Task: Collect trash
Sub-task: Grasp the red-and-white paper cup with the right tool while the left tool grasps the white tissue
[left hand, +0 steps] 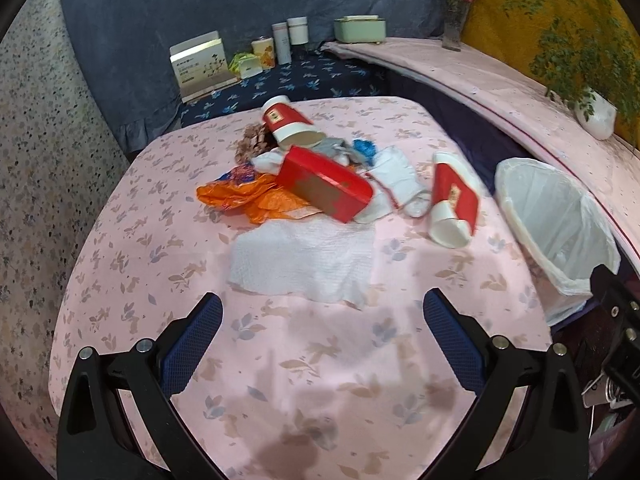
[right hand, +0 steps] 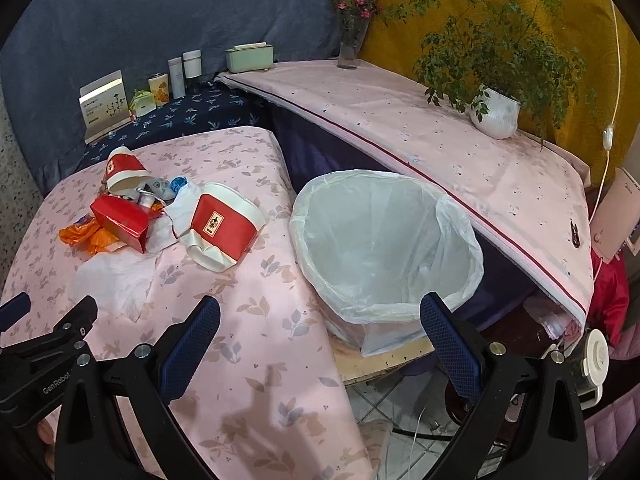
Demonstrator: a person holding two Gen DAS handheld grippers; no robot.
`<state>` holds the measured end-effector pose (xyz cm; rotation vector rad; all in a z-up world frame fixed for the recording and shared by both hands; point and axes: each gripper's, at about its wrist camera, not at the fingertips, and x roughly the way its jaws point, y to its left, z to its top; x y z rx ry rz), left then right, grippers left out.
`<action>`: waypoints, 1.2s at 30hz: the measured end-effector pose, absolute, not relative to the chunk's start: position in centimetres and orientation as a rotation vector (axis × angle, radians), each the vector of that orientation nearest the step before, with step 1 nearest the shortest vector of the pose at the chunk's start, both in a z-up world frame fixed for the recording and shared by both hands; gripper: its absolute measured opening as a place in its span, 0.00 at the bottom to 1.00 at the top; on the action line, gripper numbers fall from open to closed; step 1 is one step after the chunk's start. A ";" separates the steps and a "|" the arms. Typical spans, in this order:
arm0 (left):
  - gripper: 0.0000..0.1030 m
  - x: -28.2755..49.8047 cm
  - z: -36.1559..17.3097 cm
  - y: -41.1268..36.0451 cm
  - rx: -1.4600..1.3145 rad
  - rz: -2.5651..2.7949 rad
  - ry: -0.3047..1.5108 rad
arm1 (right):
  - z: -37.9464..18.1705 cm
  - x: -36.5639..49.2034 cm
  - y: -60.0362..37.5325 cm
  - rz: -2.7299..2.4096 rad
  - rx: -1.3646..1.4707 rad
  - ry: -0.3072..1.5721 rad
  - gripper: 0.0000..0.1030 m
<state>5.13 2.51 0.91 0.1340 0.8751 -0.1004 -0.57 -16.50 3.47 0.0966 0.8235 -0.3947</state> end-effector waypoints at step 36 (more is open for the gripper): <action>0.69 16.6 -7.6 7.9 -0.028 -0.099 1.084 | -5.9 15.9 -10.9 -0.268 0.088 0.994 0.62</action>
